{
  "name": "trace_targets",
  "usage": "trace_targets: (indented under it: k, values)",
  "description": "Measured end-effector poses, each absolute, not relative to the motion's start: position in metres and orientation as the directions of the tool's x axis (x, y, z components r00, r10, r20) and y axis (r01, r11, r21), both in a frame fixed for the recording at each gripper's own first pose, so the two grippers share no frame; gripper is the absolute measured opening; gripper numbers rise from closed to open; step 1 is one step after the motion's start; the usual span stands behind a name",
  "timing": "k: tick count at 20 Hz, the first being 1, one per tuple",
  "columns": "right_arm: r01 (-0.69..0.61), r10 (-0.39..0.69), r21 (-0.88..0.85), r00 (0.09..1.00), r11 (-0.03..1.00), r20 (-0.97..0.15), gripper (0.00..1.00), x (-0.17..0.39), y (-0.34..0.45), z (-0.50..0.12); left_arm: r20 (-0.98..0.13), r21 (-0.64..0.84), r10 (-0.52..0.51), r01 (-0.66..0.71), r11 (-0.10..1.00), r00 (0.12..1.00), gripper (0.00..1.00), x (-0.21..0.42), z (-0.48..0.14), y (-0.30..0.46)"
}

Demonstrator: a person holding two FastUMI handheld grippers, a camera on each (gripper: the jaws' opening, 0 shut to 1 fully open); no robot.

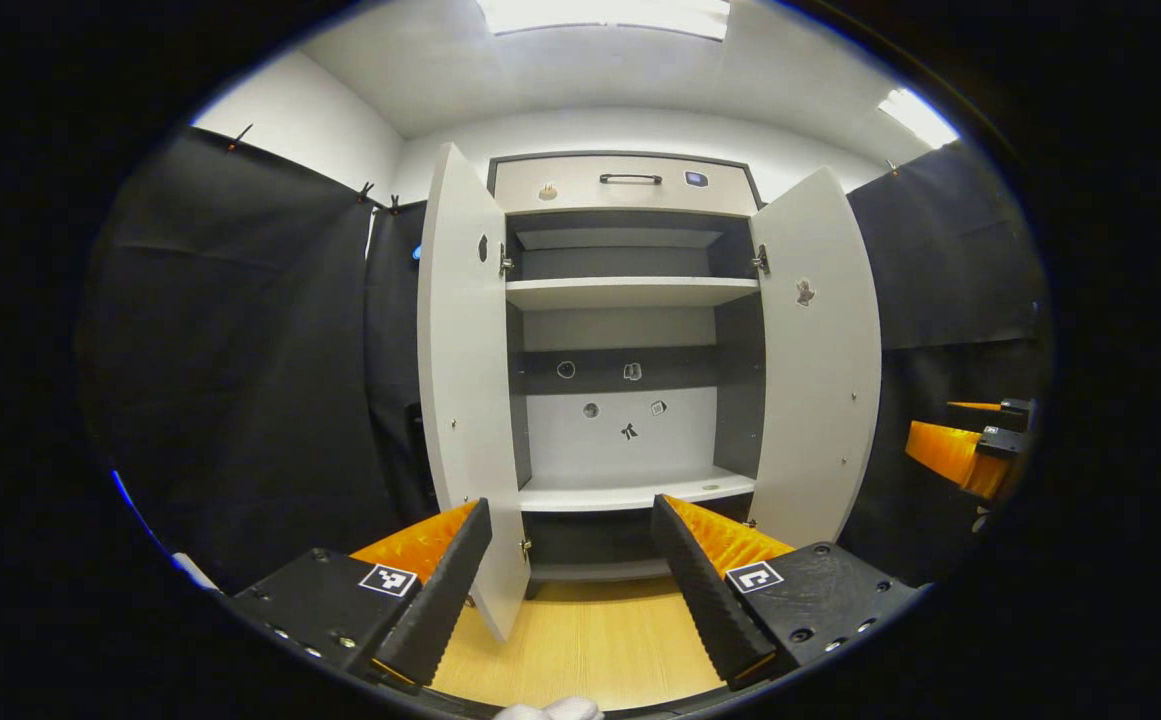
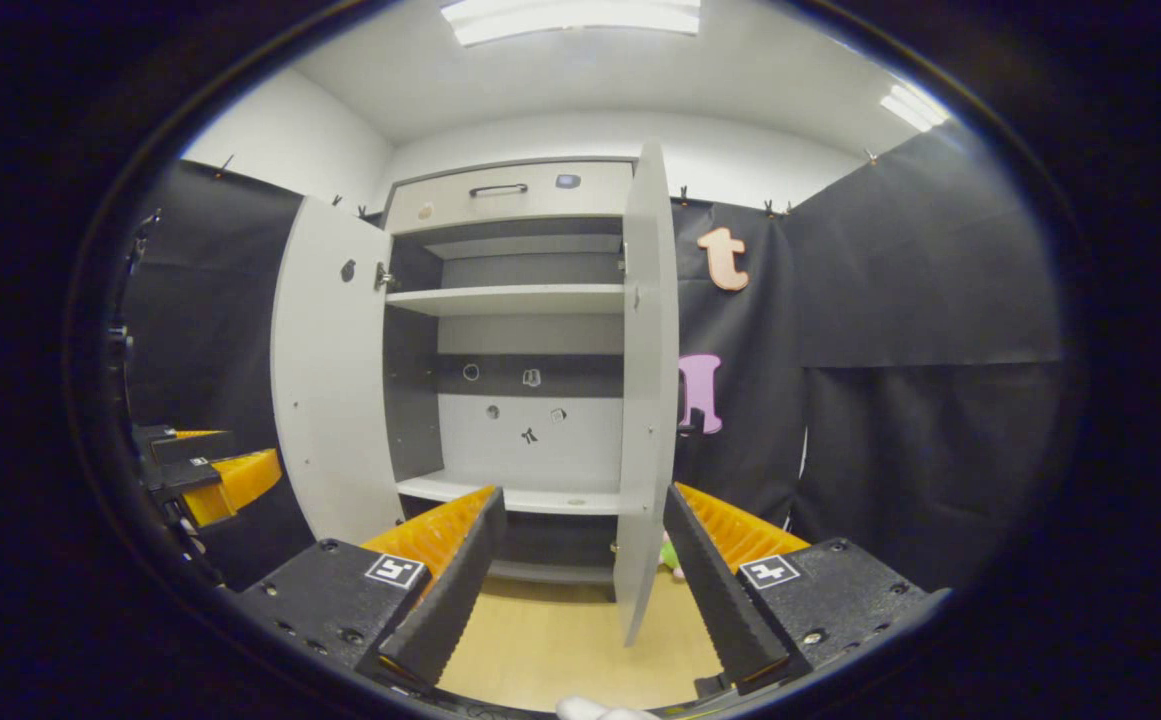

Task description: Open the right door of the double-door shoe cabinet with the right hand, and open the left door with the left hand.

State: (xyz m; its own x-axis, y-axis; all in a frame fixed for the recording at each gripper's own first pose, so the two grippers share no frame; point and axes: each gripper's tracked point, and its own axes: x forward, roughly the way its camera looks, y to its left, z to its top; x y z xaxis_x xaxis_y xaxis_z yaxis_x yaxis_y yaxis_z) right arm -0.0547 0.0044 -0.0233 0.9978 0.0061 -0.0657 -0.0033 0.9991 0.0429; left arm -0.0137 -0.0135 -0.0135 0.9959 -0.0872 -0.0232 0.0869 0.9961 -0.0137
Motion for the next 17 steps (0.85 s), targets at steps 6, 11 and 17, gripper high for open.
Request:
trace_targets:
  k: [6,11,17]
  values:
    - [-0.001,0.004,0.038,0.997,0.999,-0.073,0.99,-0.051,0.004,-0.025,-0.016,-0.008,-0.085,0.085,0.996,0.996,0.96,-0.015,-0.008,-0.014]
    - [0.0,0.003,0.037,0.998,0.999,-0.065,0.99,-0.048,0.004,-0.022,-0.019,-0.002,-0.084,0.084,0.996,0.996,0.96,-0.017,-0.009,-0.013]
    - [-0.009,0.011,0.037,0.998,0.999,-0.066,0.99,-0.043,0.009,-0.023,-0.016,-0.001,-0.09,0.09,0.996,0.996,0.96,-0.015,-0.008,-0.014]
